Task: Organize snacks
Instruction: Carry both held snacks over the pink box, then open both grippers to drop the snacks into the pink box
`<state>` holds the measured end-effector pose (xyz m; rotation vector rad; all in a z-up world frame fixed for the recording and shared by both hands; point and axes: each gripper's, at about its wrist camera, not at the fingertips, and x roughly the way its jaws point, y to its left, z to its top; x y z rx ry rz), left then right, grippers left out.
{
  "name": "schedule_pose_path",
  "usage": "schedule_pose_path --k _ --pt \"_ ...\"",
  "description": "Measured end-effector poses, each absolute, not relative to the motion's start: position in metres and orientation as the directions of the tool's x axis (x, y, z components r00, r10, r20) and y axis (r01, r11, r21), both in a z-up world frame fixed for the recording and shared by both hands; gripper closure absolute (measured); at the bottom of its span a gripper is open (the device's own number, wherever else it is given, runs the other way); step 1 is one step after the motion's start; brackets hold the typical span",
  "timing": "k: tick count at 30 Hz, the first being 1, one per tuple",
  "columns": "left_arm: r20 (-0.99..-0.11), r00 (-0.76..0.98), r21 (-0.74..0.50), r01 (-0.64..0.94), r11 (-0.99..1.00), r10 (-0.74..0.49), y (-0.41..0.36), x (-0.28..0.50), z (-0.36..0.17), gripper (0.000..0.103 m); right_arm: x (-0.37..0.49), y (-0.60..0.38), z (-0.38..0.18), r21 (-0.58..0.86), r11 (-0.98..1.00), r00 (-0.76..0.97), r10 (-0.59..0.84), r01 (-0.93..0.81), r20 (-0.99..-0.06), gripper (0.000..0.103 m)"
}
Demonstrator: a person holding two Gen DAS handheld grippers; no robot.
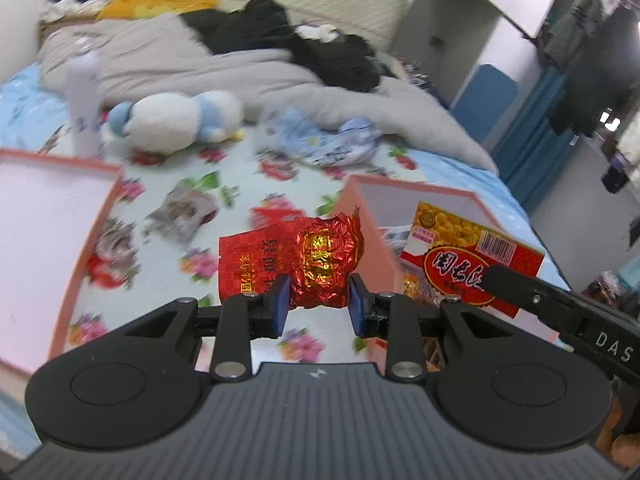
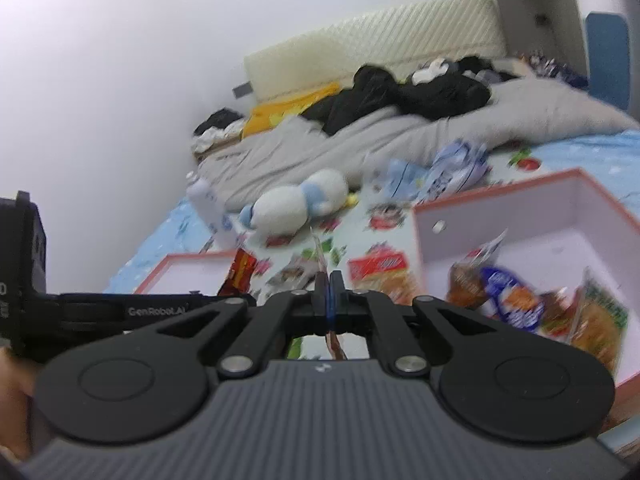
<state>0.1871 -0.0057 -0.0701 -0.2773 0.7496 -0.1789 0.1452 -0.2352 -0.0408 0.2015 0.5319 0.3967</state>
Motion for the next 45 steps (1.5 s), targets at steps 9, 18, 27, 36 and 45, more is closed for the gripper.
schedule_pose_path --k 9,18,27,36,45 --pt "-0.592 0.717 -0.292 0.234 0.927 -0.367 -0.083 0.228 -0.036 0.068 0.151 -0.292 -0.003 0.269 0.944 0.895 0.28 -0.191 -0.347 0.1" --pt "-0.665 0.623 -0.278 0.305 0.911 -0.412 -0.156 0.312 -0.058 0.068 0.208 -0.346 -0.03 0.192 0.981 0.876 0.127 -0.04 -0.465 0.1" --pt "-0.793 0.498 -0.173 0.368 0.914 -0.35 -0.203 0.377 -0.089 0.068 0.256 -0.386 -0.085 0.206 0.975 0.766 0.071 0.081 -0.639 0.1" --pt "-0.834 0.43 -0.187 0.369 0.911 -0.345 -0.204 0.386 -0.11 0.067 0.255 -0.394 -0.105 0.225 0.967 0.728 0.07 0.117 -0.682 0.096" --pt "-0.799 0.483 -0.189 0.365 0.912 -0.359 -0.193 0.366 -0.092 0.04 0.242 -0.401 -0.109 0.242 0.961 0.741 0.066 0.133 -0.669 0.056"
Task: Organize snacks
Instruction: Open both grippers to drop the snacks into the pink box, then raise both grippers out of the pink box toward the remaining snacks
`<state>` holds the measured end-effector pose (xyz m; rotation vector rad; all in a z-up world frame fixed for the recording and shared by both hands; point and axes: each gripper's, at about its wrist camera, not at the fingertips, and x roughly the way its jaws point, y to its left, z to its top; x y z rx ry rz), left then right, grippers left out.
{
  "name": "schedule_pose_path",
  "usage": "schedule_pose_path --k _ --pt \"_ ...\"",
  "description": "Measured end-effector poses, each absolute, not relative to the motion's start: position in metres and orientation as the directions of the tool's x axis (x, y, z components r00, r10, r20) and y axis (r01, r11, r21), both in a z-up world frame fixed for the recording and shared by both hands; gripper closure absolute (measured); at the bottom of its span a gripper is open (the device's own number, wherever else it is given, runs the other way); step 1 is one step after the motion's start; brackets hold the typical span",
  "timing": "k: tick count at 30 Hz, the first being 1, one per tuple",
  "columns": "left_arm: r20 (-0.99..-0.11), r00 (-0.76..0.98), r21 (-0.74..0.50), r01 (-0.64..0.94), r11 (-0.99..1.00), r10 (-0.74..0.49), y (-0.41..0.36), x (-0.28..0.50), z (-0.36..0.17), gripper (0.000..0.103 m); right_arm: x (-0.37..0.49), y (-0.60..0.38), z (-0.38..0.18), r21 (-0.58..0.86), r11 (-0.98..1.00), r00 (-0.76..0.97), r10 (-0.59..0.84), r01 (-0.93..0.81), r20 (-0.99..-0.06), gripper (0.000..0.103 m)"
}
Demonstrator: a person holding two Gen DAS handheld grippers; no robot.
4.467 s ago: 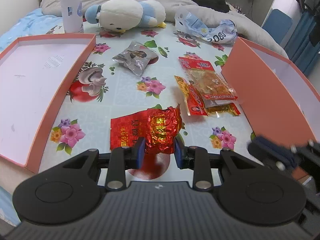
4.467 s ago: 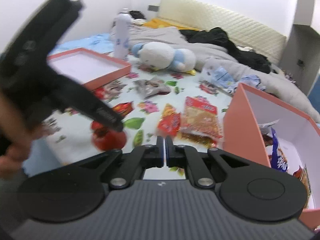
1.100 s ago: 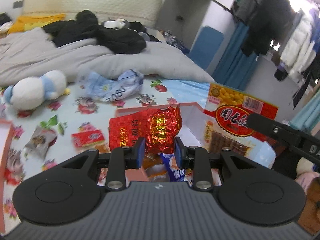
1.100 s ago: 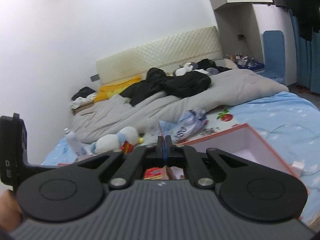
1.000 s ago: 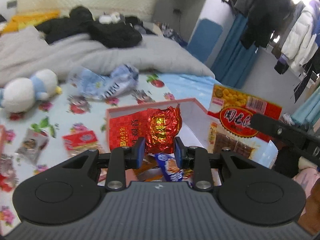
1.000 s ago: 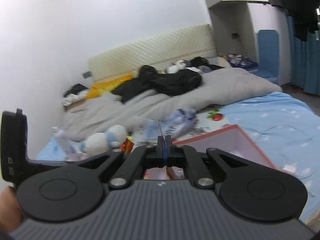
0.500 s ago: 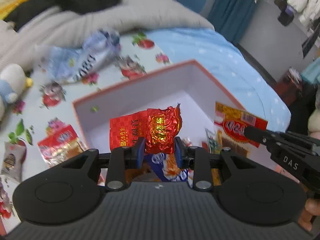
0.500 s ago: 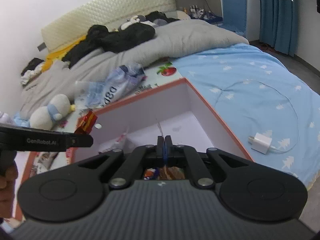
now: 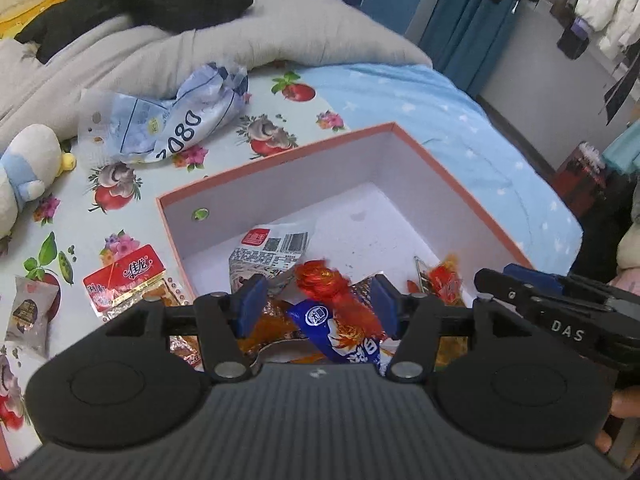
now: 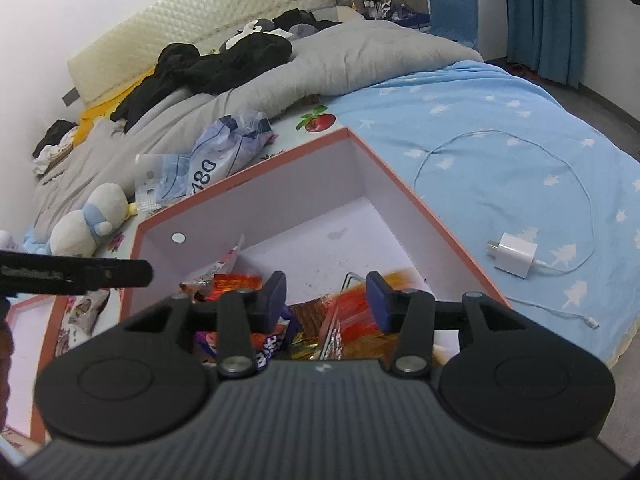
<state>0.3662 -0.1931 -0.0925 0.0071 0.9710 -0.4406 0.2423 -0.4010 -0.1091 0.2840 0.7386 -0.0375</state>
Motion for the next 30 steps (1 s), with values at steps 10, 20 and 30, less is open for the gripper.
schedule_pose_path --k 10,20,30 --pt "-0.722 0.578 -0.188 0.365 0.912 -0.38 -0.165 0.306 -0.075 0.04 0.199 -0.376 -0.1 0.225 0.968 0.796 0.052 0.108 -0.603 0.056" --pt "-0.635 0.677 -0.182 0.337 0.924 -0.372 -0.13 0.234 -0.061 0.04 0.148 -0.342 -0.089 0.221 0.975 0.841 0.096 0.028 -0.532 0.056" --pt "-0.589 0.749 -0.174 0.249 0.953 -0.304 -0.079 0.163 -0.057 0.04 0.109 -0.295 -0.083 0.214 0.974 0.843 0.175 -0.073 -0.508 0.056"
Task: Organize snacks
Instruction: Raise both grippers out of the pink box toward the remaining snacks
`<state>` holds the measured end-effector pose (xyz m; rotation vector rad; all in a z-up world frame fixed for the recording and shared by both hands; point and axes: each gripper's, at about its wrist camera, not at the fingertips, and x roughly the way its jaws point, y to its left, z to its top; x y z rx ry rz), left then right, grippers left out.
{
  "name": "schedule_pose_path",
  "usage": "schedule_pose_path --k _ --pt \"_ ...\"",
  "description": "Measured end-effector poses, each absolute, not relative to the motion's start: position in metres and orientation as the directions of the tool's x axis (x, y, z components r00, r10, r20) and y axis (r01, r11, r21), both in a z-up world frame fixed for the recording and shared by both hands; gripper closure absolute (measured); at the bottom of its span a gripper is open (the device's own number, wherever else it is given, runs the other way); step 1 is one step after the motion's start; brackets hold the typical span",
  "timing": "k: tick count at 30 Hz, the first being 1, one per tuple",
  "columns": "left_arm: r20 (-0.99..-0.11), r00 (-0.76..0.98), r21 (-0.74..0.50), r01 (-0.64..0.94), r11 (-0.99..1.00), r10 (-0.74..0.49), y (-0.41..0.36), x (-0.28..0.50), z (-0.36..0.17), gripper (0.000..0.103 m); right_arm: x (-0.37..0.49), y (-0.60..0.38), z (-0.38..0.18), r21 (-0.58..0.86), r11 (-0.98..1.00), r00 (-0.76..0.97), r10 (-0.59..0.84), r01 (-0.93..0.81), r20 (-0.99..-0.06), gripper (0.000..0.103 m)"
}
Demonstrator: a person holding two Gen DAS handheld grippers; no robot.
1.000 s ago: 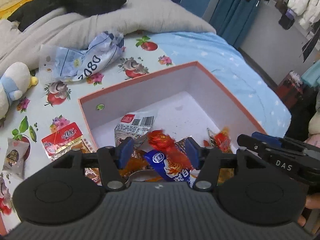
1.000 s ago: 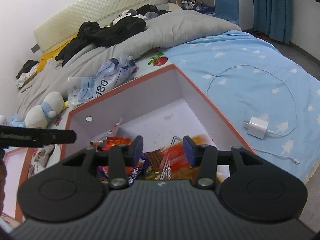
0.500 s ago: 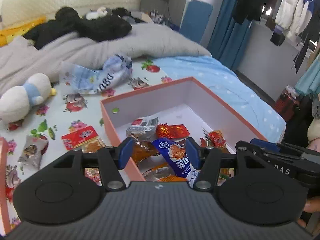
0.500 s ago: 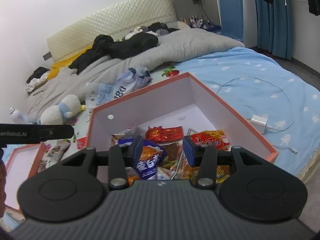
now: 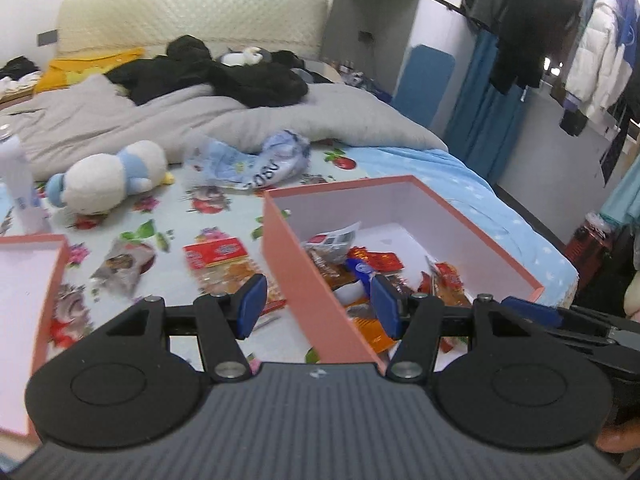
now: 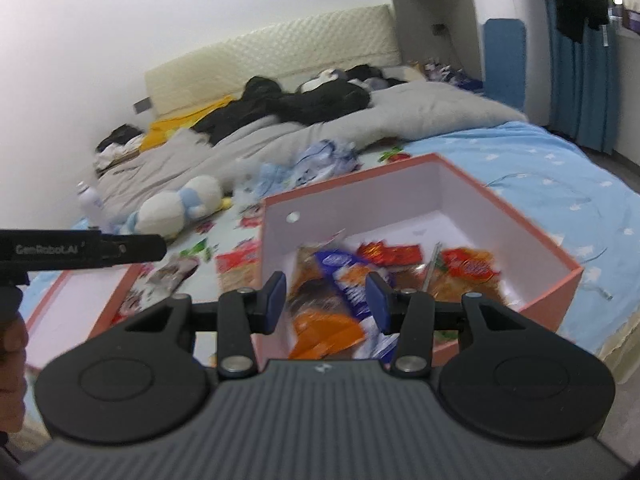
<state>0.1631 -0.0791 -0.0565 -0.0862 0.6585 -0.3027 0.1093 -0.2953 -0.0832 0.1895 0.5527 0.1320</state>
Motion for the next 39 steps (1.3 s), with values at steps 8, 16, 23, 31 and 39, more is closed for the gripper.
schedule_pose_path --k 8,16,23,31,39 --pt "-0.579 0.781 -0.198 0.145 0.969 -0.236 -0.03 0.107 -0.055 0.04 0.083 -0.249 -0.102 0.232 0.963 0.821 0.239 -0.133 -0.519 0.056" --pt "-0.588 0.793 -0.203 0.045 0.978 -0.158 0.012 0.082 -0.069 0.04 0.089 -0.221 -0.11 0.213 0.954 0.803 0.292 -0.209 -0.519 0.056" --pt "-0.566 0.815 -0.246 -0.026 0.969 -0.122 0.052 0.111 -0.092 0.04 0.105 -0.195 -0.133 0.194 0.949 0.775 0.316 -0.25 -0.548 0.056" --pt "-0.606 0.781 -0.239 -0.001 0.971 -0.148 0.063 0.21 -0.123 0.04 0.143 -0.169 -0.152 0.21 0.947 0.762 0.32 -0.242 -0.563 0.056" --pt "-0.661 0.735 -0.214 0.011 0.977 -0.153 0.062 0.277 -0.161 0.04 0.176 -0.148 -0.173 0.172 0.961 0.76 0.276 -0.216 -0.589 0.057"
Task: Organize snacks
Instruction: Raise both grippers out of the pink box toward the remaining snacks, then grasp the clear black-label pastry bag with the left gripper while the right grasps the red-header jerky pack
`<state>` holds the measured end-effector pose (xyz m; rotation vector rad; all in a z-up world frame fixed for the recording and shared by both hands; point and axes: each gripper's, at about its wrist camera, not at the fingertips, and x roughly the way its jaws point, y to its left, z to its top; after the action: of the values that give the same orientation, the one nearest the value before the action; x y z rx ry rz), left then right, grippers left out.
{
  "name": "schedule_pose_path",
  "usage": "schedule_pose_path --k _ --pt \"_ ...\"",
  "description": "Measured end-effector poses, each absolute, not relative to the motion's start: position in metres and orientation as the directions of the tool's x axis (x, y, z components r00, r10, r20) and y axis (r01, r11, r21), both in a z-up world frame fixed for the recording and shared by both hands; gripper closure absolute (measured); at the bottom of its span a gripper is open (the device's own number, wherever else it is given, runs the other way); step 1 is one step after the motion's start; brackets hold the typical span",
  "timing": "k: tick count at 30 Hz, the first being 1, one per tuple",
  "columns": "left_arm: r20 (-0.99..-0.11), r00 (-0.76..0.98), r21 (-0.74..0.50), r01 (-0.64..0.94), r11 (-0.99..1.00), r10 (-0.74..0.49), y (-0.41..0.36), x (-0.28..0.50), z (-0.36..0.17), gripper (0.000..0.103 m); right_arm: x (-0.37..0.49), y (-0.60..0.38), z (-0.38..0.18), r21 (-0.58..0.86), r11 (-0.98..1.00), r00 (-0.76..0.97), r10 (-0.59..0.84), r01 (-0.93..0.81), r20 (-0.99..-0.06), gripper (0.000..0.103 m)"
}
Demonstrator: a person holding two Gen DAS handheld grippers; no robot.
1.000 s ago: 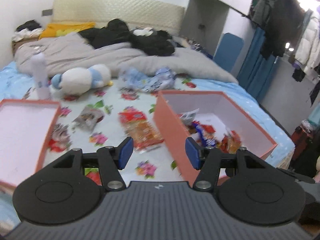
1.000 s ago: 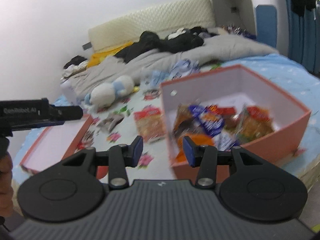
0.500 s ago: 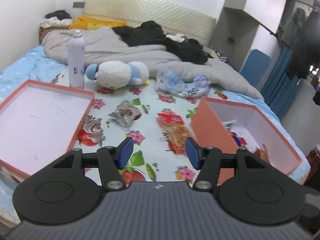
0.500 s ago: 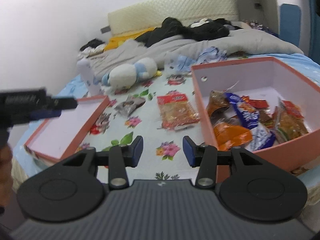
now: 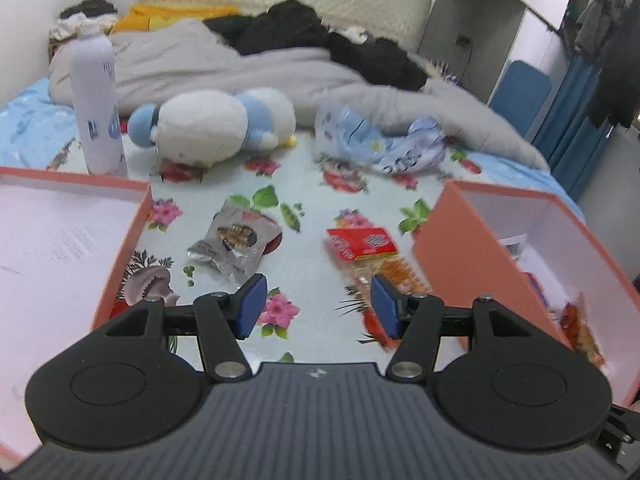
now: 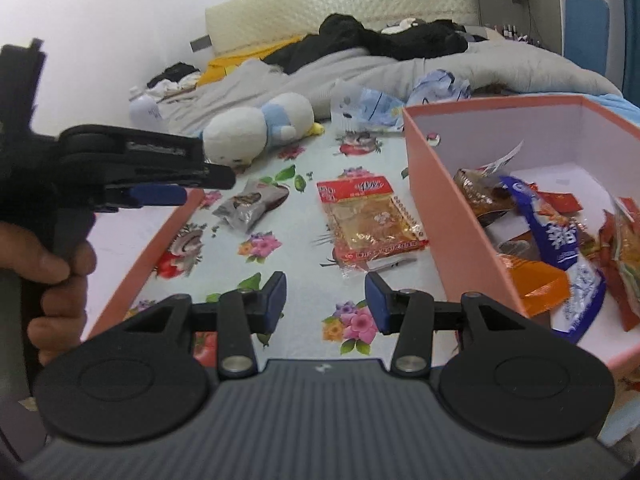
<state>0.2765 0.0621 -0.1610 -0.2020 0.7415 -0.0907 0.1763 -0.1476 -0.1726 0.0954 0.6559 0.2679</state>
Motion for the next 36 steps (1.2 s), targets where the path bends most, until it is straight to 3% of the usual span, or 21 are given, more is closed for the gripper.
schedule_pose_path --k 6,8,9,10,12,22,29,36 --pt "-0.716 0.687 -0.202 -0.035 0.979 -0.124 0.078 0.32 -0.191 0.031 0.214 -0.136 -0.187 0.128 0.977 0.767 0.215 -0.172 -0.605 0.057" --pt "-0.728 0.677 -0.192 -0.051 0.98 -0.108 0.085 0.335 -0.198 0.023 0.227 -0.131 -0.19 0.127 0.976 0.772 0.219 -0.178 -0.597 0.056" --pt "-0.731 0.675 -0.186 -0.056 0.981 -0.1 0.088 0.343 -0.201 0.018 0.233 -0.129 -0.192 0.124 0.977 0.774 0.213 -0.174 -0.596 0.053" --pt "-0.733 0.674 -0.179 -0.058 0.982 -0.094 0.091 0.351 -0.204 0.017 0.237 -0.126 -0.194 0.122 0.978 0.777 0.207 -0.167 -0.594 0.04" --pt "-0.742 0.665 -0.168 -0.06 0.984 -0.086 0.097 0.366 -0.211 0.016 0.249 -0.121 -0.199 0.115 0.982 0.786 0.191 -0.153 -0.587 0.027" --pt "-0.764 0.644 -0.061 -0.008 0.998 -0.042 0.107 0.415 -0.24 0.015 0.307 -0.093 -0.232 -0.089 0.983 0.77 0.066 -0.158 -0.634 0.032" --pt "-0.783 0.615 -0.072 0.054 0.996 -0.09 0.105 0.434 -0.25 0.016 0.332 -0.099 -0.241 -0.076 0.988 0.72 0.044 -0.133 -0.693 0.031" --pt "-0.807 0.591 0.009 0.027 1.0 -0.008 0.105 0.439 -0.268 0.016 0.339 -0.096 -0.244 -0.077 0.984 0.676 0.055 -0.163 -0.735 0.029"
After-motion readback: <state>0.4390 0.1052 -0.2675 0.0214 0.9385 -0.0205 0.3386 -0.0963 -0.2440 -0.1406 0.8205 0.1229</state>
